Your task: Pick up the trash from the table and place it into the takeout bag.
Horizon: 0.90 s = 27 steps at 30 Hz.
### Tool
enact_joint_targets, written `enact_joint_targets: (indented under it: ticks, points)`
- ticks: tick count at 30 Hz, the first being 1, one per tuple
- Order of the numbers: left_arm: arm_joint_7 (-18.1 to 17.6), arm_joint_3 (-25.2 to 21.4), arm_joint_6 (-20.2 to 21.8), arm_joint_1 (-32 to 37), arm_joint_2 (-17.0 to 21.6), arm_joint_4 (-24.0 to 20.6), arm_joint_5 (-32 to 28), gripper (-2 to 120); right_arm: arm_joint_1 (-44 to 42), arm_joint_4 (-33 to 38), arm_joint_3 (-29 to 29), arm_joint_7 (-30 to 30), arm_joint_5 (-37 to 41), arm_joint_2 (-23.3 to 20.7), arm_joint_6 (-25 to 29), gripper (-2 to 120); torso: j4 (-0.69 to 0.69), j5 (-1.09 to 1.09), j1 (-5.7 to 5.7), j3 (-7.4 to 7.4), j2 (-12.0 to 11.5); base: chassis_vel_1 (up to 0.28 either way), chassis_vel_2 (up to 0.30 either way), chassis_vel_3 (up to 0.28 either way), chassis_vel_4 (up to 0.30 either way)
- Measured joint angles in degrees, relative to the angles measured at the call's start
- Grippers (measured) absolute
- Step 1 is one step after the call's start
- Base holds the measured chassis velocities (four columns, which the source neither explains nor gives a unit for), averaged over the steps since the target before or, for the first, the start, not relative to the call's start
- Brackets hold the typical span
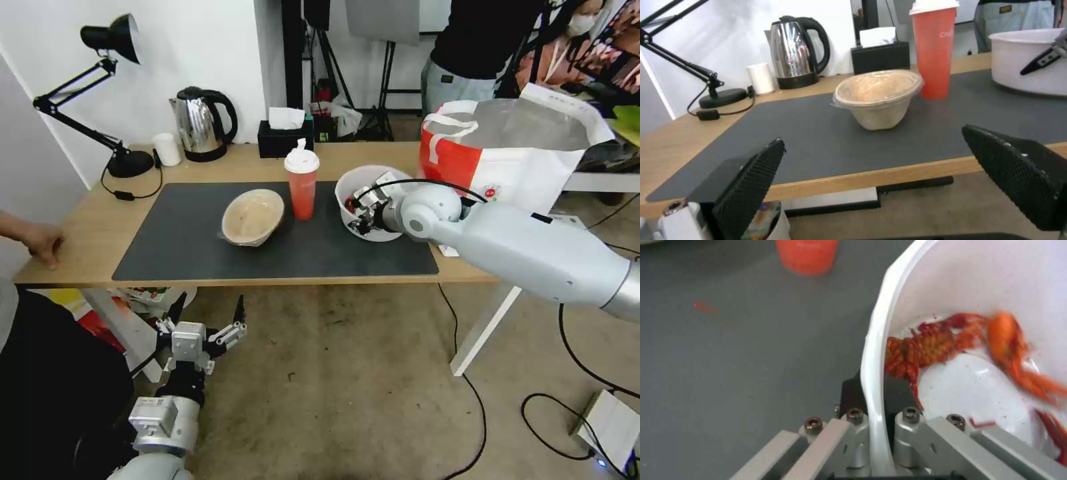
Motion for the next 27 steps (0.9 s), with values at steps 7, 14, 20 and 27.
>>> enact_joint_targets:
  ticks: [7,14,20,27]
  points:
    - [0.0,0.0,0.0,0.0,0.0,0.0,0.0,100,0.6,0.3,-0.1,0.6,0.7,-0.1,0.0,0,0.0,0.0,0.0,-0.01,0.0,0.0,0.0,0.0,0.0]
    - [0.0,0.0,0.0,0.0,0.0,0.0,0.0,100,1.9,1.2,-0.8,1.3,1.5,-0.8,0.1,0,0.0,0.0,0.0,-0.01,0.0,0.0,0.0,0.0,0.0]
    - [0.0,0.0,0.0,0.0,0.0,0.0,0.0,100,3.4,1.7,-0.8,0.3,1.7,-1.0,0.1,0,0.0,0.01,0.01,0.0,0.0,0.0,0.0,0.0,0.0]
    - [0.0,0.0,0.0,0.0,0.0,0.0,0.0,100,7.3,4.3,-1.0,-1.5,2.4,-1.8,0.2,0,-0.01,0.0,0.0,-0.01,0.0,0.0,0.0,0.0,0.0]
